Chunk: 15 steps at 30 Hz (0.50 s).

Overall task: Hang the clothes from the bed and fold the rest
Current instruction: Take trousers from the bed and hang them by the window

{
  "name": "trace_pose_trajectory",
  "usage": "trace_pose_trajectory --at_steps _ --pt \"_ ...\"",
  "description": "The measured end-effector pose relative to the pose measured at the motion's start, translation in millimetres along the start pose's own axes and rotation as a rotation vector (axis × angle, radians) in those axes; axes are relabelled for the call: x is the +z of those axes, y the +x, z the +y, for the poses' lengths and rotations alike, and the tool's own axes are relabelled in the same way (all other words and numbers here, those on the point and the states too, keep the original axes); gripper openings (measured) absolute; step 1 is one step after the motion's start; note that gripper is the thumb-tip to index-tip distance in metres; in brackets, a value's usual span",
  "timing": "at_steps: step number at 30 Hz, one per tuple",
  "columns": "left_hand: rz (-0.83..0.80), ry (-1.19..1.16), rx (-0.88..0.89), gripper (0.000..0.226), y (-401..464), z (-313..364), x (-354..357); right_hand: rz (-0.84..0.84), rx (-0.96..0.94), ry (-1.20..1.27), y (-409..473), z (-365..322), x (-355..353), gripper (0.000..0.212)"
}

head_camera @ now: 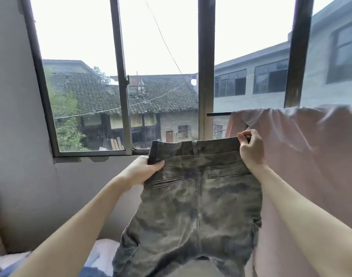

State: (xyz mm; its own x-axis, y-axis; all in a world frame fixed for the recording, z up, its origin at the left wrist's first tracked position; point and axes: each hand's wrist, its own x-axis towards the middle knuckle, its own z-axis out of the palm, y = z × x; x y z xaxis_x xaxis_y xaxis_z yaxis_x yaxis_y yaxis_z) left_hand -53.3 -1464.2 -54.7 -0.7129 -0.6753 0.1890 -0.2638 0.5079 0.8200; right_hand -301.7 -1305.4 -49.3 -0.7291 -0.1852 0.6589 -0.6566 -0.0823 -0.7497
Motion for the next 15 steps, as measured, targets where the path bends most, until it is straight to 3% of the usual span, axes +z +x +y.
trace_pose_trajectory --at_steps 3,7,11,14,15 --pt "0.069 0.081 0.13 0.024 10 28 41 0.081 0.0 -0.111 4 -1 -29 0.012" --pt "0.134 -0.201 0.208 0.013 21 75 90 0.149 0.048 -0.159 -2 11 -75 0.017" --pt "0.056 -0.407 0.212 0.02 31 128 141 0.183 0.12 -0.076 -18 28 -132 0.036" --pt "-0.03 -0.466 0.246 0.019 35 152 168 0.256 0.304 -0.045 -30 50 -174 0.054" --pt "-0.042 -0.473 0.253 0.02 37 155 175 0.296 0.383 -0.04 -34 58 -187 0.049"
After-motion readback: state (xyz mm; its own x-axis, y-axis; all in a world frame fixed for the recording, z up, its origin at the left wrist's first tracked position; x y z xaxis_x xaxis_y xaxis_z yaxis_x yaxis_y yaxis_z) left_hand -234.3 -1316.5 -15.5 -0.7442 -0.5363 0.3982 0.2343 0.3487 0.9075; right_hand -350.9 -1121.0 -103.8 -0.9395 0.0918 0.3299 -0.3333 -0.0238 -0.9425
